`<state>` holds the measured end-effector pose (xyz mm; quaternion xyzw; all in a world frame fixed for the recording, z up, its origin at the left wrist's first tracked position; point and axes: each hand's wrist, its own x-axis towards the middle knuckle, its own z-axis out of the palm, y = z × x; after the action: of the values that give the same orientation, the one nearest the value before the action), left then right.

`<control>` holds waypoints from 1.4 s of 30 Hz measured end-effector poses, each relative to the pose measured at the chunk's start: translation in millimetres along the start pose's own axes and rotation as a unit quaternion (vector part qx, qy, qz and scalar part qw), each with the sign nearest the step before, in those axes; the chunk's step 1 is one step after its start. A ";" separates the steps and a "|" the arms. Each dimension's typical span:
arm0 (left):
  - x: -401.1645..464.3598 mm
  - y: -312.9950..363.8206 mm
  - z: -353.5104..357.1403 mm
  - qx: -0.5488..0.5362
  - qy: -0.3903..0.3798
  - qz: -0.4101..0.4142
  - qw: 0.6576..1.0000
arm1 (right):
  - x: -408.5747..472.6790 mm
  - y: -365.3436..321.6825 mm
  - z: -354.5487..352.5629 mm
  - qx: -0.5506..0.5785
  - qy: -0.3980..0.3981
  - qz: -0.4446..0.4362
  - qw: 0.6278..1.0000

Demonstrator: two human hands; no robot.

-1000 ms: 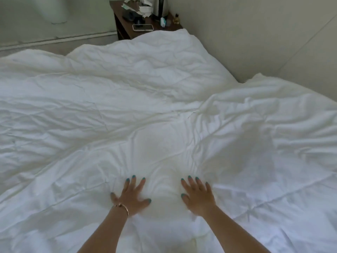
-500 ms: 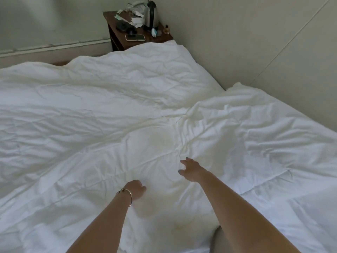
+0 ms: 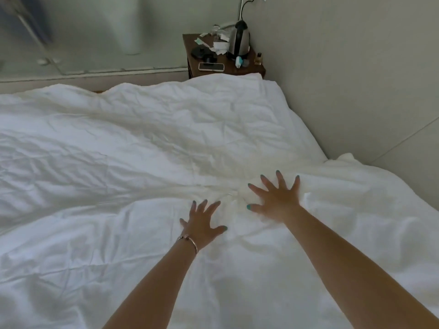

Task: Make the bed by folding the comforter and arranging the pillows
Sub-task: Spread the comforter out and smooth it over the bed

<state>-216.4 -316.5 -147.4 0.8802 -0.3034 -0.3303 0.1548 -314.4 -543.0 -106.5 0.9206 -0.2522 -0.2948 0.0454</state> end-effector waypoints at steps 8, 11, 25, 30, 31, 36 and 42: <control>44.2 46.7 59.3 0.147 -0.091 -0.265 0.949 | 56.3 45.7 43.6 0.052 -0.093 -0.001 0.994; 67.1 98.9 49.9 -0.005 0.071 -0.201 0.977 | 99.1 76.5 -1.3 0.151 0.053 0.018 0.987; 105.2 139.3 115.5 0.044 0.014 -0.134 0.990 | 174.4 177.5 67.4 0.367 -0.031 0.147 0.918; 100.6 143.2 112.7 0.026 0.027 -0.130 0.991 | 171.5 188.3 56.7 0.480 0.096 0.037 0.871; 96.8 147.1 113.3 0.011 0.063 -0.123 0.990 | 168.8 196.0 44.1 0.483 0.208 0.048 0.849; 93.8 158.7 117.5 -0.012 0.202 -0.104 0.974 | 162.2 244.1 43.4 0.374 0.305 0.182 0.857; 109.8 128.2 118.6 0.036 -0.033 -0.152 0.987 | 153.5 185.5 56.0 0.151 0.090 0.215 0.961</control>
<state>-286.3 -493.4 -227.4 0.9097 -0.1831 -0.3679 0.0605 -319.9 -775.9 -189.2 0.8633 -0.4809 -0.1528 -0.0089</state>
